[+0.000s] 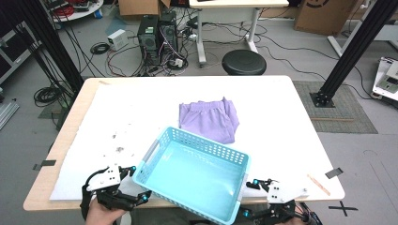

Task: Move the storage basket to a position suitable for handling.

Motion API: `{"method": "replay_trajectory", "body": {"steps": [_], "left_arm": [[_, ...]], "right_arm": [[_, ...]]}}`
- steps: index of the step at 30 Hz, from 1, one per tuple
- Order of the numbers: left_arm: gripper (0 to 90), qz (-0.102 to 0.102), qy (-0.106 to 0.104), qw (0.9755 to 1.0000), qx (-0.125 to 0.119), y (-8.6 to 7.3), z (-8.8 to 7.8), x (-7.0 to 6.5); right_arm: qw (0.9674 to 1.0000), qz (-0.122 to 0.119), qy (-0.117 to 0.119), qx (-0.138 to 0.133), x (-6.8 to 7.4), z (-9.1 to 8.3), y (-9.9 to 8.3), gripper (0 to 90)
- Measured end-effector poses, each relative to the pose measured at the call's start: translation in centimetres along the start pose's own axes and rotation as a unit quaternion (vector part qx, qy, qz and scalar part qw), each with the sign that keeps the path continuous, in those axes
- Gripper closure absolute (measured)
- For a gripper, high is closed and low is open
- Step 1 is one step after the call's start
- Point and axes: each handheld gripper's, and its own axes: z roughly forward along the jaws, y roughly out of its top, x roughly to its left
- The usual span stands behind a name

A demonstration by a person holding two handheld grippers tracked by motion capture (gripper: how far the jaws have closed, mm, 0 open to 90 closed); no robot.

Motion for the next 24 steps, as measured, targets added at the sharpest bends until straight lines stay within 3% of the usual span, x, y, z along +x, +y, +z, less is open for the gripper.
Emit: {"method": "replay_trajectory", "body": {"steps": [3,9,16,21,23,24], "left_arm": [[15.9,-0.003,0.002,1.0000,-0.001,0.0,0.1,0.0],[15.7,-0.011,0.003,0.9999,-0.001,0.1,0.0,0.1],[14.1,-0.009,0.012,0.9996,-0.024,0.5,-0.2,-0.1],[14.2,0.004,0.024,0.9993,-0.027,0.8,-0.3,-0.5],[14.2,0.007,0.027,0.9991,-0.032,1.0,-0.3,-0.6],[14.2,0.010,0.030,0.9987,-0.039,1.3,-0.5,-0.6]], "right_arm": [[0.9998,-0.017,0.008,-0.006,0.6,0.4,0.3,23.8],[0.9996,-0.007,0.028,-0.005,0.7,1.1,0.8,19.5],[0.9981,0.006,0.055,-0.026,-0.3,0.7,1.6,19.7],[0.9976,-0.019,0.051,-0.044,-1.0,0.1,2.6,19.9],[0.9976,-0.006,0.057,-0.038,-1.0,-0.3,3.0,20.0],[0.9971,-0.018,0.056,-0.048,-1.4,-0.3,3.2,20.0]]}}
